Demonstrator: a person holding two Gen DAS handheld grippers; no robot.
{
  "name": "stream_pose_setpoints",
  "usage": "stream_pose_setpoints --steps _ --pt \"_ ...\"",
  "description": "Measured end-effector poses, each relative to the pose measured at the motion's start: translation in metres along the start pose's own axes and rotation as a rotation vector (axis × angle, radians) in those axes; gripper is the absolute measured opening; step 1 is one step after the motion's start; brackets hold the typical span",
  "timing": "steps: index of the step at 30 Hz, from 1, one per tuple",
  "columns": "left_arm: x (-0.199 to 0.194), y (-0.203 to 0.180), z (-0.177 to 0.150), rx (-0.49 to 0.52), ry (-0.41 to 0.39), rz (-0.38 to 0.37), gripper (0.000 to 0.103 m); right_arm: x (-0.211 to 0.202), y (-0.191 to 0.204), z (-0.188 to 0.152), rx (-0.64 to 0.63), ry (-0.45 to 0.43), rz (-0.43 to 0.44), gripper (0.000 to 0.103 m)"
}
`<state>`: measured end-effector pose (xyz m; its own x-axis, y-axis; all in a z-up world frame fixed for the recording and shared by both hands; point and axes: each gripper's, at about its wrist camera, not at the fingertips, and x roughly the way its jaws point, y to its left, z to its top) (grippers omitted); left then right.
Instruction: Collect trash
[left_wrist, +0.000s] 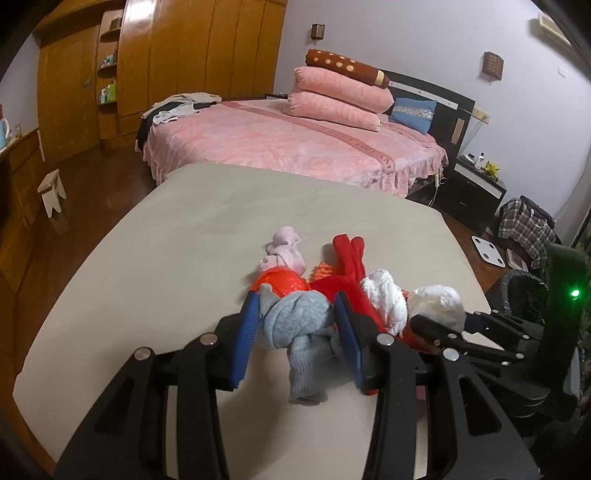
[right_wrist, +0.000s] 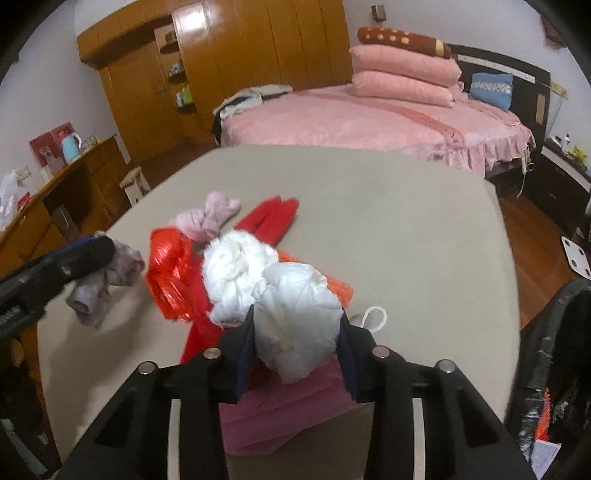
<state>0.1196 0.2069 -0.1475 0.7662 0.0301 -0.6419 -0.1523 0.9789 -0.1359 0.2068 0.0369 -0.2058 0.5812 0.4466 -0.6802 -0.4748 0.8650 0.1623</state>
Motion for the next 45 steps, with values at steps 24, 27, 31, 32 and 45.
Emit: stream_pose_setpoints --steps 24,27,31,32,45 --pt "-0.039 -0.082 0.024 0.096 -0.105 -0.147 0.041 -0.132 -0.043 0.024 0.065 -0.245 0.019 0.039" --pt "-0.039 -0.085 0.019 0.099 -0.101 -0.144 0.041 -0.129 -0.044 0.021 0.07 -0.234 0.023 0.039" --pt "-0.038 -0.076 0.013 0.091 -0.087 -0.123 0.041 -0.118 -0.039 0.018 0.072 -0.213 0.044 0.039" --pt "-0.037 -0.072 0.011 0.089 -0.083 -0.115 0.041 -0.112 -0.038 0.018 0.076 -0.206 0.06 0.039" --pt "-0.011 -0.029 -0.003 0.061 -0.019 -0.025 0.041 -0.028 -0.013 0.009 0.016 -0.045 0.091 0.05"
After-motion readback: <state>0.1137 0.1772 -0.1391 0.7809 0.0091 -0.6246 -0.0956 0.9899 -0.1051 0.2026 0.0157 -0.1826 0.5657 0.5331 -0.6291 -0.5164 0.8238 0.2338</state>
